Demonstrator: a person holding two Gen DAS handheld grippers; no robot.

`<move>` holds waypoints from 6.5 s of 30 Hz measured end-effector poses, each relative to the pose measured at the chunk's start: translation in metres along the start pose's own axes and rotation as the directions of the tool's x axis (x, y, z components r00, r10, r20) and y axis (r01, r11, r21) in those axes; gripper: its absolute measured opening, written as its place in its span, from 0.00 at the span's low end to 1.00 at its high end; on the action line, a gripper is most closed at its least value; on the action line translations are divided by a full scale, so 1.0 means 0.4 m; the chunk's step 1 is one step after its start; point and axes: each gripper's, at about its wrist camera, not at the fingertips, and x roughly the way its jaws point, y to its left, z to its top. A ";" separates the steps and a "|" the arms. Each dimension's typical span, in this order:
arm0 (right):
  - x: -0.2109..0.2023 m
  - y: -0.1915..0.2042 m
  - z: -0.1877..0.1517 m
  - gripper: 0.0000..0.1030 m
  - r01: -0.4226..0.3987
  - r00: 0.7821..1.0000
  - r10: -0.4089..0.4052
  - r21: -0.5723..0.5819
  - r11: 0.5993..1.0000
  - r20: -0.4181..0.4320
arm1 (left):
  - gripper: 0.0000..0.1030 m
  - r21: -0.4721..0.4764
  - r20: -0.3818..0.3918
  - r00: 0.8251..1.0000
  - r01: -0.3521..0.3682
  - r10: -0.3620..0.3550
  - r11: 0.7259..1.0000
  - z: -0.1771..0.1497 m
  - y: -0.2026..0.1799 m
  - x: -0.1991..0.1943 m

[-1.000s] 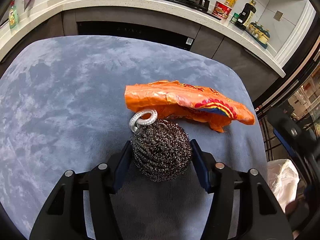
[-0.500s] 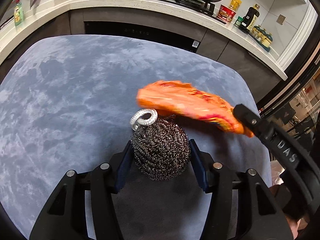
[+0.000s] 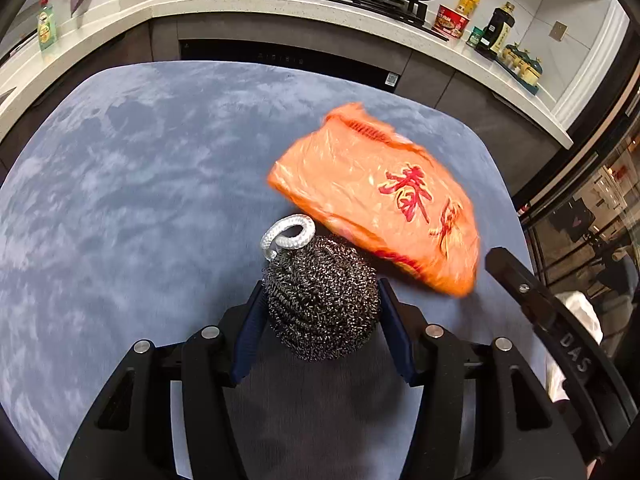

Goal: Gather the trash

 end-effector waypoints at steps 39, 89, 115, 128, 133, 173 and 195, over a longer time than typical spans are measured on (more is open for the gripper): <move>0.096 0.016 -0.034 0.15 -0.011 0.995 0.010 -0.013 1.000 -0.100 | 0.50 -0.088 -0.001 0.998 -0.064 0.064 0.994 -0.044 0.139 -0.060; -0.707 -0.578 -0.133 0.11 0.215 0.901 -0.322 0.345 0.914 0.291 | 0.50 0.452 -0.020 0.970 0.226 -0.243 0.863 -0.306 -0.720 -0.235; -0.653 -0.630 -0.151 0.12 0.242 0.913 -0.342 0.380 0.893 0.222 | 0.50 0.492 -0.056 0.974 0.218 -0.219 0.843 -0.312 -0.797 -0.180; -0.642 -0.641 -0.152 0.21 0.242 0.913 -0.347 0.400 0.884 0.213 | 0.55 0.494 -0.057 0.976 0.210 -0.209 0.844 -0.309 -0.815 -0.164; -0.640 -0.638 -0.149 0.23 0.242 0.914 -0.345 0.395 0.886 0.215 | 0.60 0.489 -0.042 0.977 0.204 -0.211 0.848 -0.305 -0.815 -0.168; -0.725 -0.455 -0.170 0.63 0.317 0.893 -0.364 0.205 0.926 0.264 | 0.82 0.446 0.077 0.982 0.122 -0.174 0.887 -0.311 -0.670 -0.283; -0.751 -0.429 -0.244 0.67 0.410 0.885 -0.427 0.125 0.904 0.184 | 0.87 0.449 0.098 0.989 0.059 -0.114 0.891 -0.388 -0.618 -0.314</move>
